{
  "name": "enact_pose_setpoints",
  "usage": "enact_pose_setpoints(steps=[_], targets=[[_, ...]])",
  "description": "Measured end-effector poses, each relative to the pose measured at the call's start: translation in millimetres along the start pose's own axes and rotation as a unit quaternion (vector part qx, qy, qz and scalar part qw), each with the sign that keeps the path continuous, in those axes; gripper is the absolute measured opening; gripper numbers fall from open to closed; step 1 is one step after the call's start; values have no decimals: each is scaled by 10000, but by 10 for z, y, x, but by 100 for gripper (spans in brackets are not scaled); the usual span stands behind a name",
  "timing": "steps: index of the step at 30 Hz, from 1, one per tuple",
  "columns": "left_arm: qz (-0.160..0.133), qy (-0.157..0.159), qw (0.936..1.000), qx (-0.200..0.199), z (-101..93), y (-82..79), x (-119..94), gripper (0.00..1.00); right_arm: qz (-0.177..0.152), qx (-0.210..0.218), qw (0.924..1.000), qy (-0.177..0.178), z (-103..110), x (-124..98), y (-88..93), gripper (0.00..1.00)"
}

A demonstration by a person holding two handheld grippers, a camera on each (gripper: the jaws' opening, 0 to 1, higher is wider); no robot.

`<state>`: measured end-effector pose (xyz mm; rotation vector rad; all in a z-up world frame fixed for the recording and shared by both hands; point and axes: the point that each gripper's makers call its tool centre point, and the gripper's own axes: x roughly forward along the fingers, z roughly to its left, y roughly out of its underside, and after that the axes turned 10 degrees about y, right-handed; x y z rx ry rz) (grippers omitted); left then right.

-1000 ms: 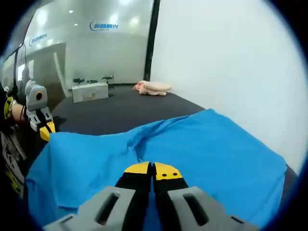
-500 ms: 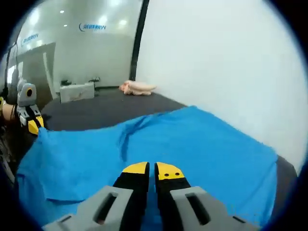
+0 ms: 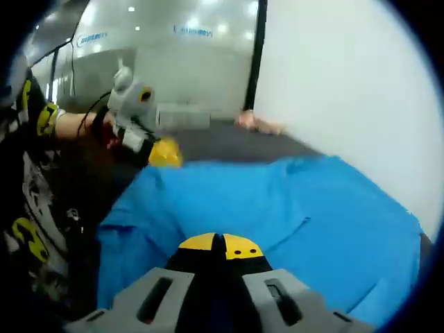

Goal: Spread out the cloth and fold it

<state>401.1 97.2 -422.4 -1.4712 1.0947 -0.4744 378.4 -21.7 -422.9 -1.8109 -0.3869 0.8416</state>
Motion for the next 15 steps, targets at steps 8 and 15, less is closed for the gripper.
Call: enact_pose_setpoints(steps=[8,15], targets=[[-348,767,9957,386,-117,-143,-408,20,-934,55,9936,628,-629,-1294,3,12],[-1762,1008,9770,658,-3,-718,-800,17,-1847,1641,9626,1111,-1038,-2219,49,38]])
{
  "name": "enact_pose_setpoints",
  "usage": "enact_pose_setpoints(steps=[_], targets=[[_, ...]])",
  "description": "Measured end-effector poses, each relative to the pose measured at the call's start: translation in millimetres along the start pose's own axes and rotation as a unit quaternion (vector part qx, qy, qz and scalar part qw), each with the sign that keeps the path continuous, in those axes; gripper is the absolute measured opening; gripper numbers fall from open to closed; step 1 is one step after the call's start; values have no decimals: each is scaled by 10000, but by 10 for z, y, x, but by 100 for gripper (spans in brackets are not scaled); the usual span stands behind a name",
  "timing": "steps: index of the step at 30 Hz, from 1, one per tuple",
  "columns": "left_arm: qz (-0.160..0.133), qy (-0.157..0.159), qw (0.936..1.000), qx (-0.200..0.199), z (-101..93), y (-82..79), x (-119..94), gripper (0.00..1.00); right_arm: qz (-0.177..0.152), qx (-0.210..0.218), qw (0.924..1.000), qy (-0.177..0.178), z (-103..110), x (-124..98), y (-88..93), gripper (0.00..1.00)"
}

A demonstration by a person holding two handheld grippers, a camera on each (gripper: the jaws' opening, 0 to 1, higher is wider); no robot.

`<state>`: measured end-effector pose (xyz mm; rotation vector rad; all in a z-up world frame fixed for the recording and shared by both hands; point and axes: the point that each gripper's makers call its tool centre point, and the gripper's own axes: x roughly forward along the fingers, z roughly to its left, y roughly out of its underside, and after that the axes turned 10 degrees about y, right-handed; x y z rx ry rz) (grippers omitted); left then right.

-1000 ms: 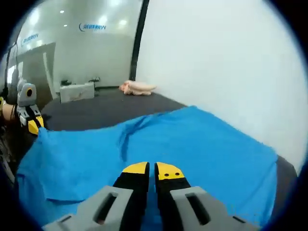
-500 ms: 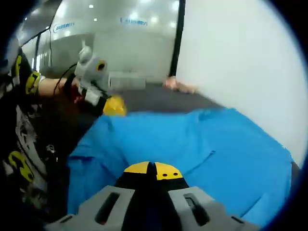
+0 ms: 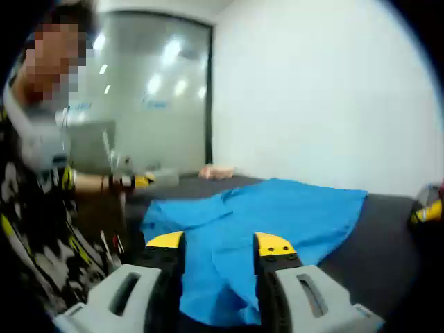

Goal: Spread out the cloth and fold it

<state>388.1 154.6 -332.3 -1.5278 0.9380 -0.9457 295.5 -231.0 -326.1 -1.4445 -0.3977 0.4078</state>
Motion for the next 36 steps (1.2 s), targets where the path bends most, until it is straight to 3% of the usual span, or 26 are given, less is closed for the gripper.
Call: enact_pose_setpoints(steps=[1,3,4,6,7,8,9,11,12,13,14,15,17,18,19,20,21,22,23,24,25,26,28,31,33,36], targets=[[-564,65,9972,-486,-12,-148,-7,16,-219,84,9997,97,-1,-48,-31,37],[-1596,81,9771,-1407,39,-446,-63,16,-377,188,9987,270,-61,-98,-48,39],[-1854,-73,9683,-1672,124,-512,-90,17,-325,168,9991,230,-42,-100,-24,38],[-1888,-306,9644,-1824,248,-497,-90,12,-135,3,9997,182,-41,-108,46,29],[-1542,-497,9685,-1893,272,-381,-89,4,104,-335,9992,199,-34,-103,134,28],[-1255,-489,9767,-1671,266,-318,-68,1,218,-480,9984,220,-34,-98,177,28],[-968,-373,9786,-1775,219,-251,-3,0,284,-668,9972,150,-9,-112,217,29],[92,-94,9899,-1411,79,20,103,0,387,-992,9943,62,5,-151,269,36],[621,202,9973,-327,-58,137,142,0,477,-1143,9923,11,14,-182,307,37],[893,231,9938,619,-72,171,131,0,568,-1335,9894,-28,20,-218,347,38],[1186,265,9842,1291,-79,218,111,1,640,-1535,9860,-76,33,-257,382,38],[1610,423,9677,1895,-107,330,74,5,736,-1813,9805,-159,33,-316,433,38],[1683,637,9632,1995,-137,416,49,27,957,-2120,9724,-198,42,-391,539,38],[1735,604,9658,1831,-77,456,37,43,996,-2143,9715,-203,52,-407,575,38],[1732,608,9692,1643,-65,489,52,48,1041,-2148,9708,-219,44,-420,631,38],[1695,665,9714,1522,-70,517,69,46,1099,-2222,9685,-219,37,-428,679,38],[1804,733,9667,1662,-24,590,58,35,1161,-2441,9626,-178,22,-416,738,38],[2245,670,9517,1984,54,718,40,28,1241,-2656,9560,-142,-19,-401,792,38],[2558,668,9376,2261,103,813,18,31,1317,-2967,9458,0,-79,-372,828,37],[2560,697,9367,2285,89,849,55,32,1235,-3068,9437,72,-102,-345,806,37],[2230,890,9449,2226,-13,773,133,30,1051,-3241,9402,58,-67,-309,747,36],[2280,933,9485,1992,-55,806,162,33,1032,-3337,9369,106,-97,-301,738,36],[2360,1031,9399,2241,-9,827,170,34,1054,-3711,9224,179,-130,-252,754,35],[2381,1073,9368,2327,-36,824,251,34,995,-3688,9242,38,-71,-177,775,31],[2422,1235,9237,2698,-117,837,337,31,947,-3630,9270,22,-85,-145,768,31],[2493,1315,9132,2943,-192,854,384,28,911,-3628,9274,7,-95,-130,761,31]])
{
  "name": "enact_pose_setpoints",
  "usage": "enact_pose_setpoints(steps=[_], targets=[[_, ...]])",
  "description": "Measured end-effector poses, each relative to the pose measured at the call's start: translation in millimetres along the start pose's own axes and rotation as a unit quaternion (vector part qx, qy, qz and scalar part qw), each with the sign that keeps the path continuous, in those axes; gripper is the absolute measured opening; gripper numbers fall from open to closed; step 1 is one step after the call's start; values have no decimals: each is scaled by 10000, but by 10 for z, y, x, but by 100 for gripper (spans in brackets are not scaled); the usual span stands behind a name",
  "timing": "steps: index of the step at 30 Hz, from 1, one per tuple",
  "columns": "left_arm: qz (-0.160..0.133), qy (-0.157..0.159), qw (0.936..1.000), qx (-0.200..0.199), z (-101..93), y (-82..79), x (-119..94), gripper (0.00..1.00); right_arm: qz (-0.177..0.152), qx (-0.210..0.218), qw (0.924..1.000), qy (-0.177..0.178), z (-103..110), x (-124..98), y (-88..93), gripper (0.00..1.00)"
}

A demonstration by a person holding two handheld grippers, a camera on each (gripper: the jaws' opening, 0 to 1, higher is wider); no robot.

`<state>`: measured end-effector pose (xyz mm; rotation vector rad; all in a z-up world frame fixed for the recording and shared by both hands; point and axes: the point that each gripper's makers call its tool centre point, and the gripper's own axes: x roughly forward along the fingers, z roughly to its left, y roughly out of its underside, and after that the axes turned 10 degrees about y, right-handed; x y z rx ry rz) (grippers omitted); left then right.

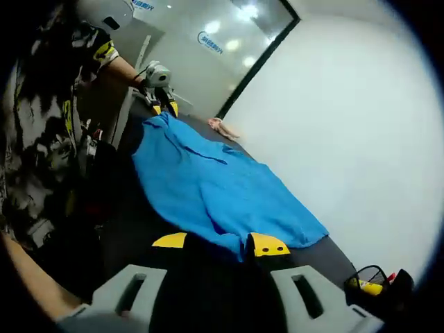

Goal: Spread out the cloth and fold it

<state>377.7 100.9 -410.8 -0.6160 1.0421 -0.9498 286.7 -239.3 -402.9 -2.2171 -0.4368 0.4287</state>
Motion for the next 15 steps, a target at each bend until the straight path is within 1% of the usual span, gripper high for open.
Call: enact_pose_setpoints(steps=[1,2,3,4,5,6,7,8,9,10,11,12,15], targets=[[37,14,9999,161,-7,-18,7,28,13,-5,10000,-7,-1,-5,2,31],[18,-8,10000,88,-42,-35,-15,28,35,-30,10000,-15,-1,-16,3,31],[-111,-78,9999,31,-58,-58,-46,28,82,-100,9999,-8,-3,-45,12,31],[-298,141,9994,123,-169,-105,-79,31,97,-112,9999,-4,-3,-69,18,31],[-341,233,9991,62,-209,-113,-88,32,114,-106,9999,12,0,-95,11,31],[-405,385,9979,-340,-278,-113,-129,32,117,-25,9999,44,-6,-115,17,31],[-416,430,9968,-523,-292,-102,-138,33,112,15,9999,57,-5,-118,15,31],[-400,338,9976,-454,-236,-83,-132,35,96,69,9999,77,-7,-109,16,30],[-433,263,9975,-498,-205,-83,-124,40,87,112,9999,86,-14,-98,26,30],[-555,235,9961,-637,-168,-96,-94,42,74,145,9998,95,-21,-82,29,30],[-542,231,9963,-627,-154,-75,-62,43,65,188,9997,104,-28,-54,26,30],[-604,228,9963,-564,-145,-93,-28,43,60,213,9997,95,-28,-37,21,29],[-634,286,9963,-507,-113,-123,59,41,57,256,9997,-19,-11,3,0,29]])
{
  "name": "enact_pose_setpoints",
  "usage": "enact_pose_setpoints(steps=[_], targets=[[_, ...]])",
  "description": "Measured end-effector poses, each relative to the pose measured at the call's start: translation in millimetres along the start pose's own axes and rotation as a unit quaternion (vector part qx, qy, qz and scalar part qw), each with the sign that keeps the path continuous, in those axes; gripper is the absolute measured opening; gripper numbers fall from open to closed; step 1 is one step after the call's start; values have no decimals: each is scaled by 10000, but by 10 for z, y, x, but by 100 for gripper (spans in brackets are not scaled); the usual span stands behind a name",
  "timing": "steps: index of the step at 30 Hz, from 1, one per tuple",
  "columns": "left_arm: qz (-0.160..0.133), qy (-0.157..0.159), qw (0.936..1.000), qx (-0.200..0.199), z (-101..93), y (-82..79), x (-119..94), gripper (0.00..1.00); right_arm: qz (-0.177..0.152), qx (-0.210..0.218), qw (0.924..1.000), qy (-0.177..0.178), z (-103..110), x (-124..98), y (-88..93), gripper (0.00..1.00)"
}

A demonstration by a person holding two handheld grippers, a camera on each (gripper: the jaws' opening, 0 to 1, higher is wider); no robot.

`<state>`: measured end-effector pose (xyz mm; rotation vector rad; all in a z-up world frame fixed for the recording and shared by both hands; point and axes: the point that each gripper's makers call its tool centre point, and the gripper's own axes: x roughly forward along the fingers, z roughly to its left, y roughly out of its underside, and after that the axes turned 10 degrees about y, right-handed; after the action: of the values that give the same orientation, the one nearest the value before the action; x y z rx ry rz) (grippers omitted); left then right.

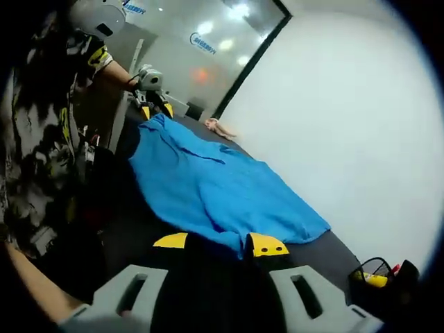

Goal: Spread out the cloth and fold it

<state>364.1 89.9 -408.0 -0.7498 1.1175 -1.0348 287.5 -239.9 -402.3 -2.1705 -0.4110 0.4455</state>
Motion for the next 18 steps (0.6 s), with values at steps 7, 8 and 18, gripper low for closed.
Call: enact_pose_setpoints(steps=[7,8,18], targets=[[-221,219,9995,-94,-5,-33,169,32,-52,320,9994,-143,-57,91,62,30],[-192,251,9995,1,-13,-44,181,31,-63,355,9992,-166,-49,106,57,30],[525,590,9961,401,-82,33,-16,27,5,-91,9991,-412,15,45,19,30]])
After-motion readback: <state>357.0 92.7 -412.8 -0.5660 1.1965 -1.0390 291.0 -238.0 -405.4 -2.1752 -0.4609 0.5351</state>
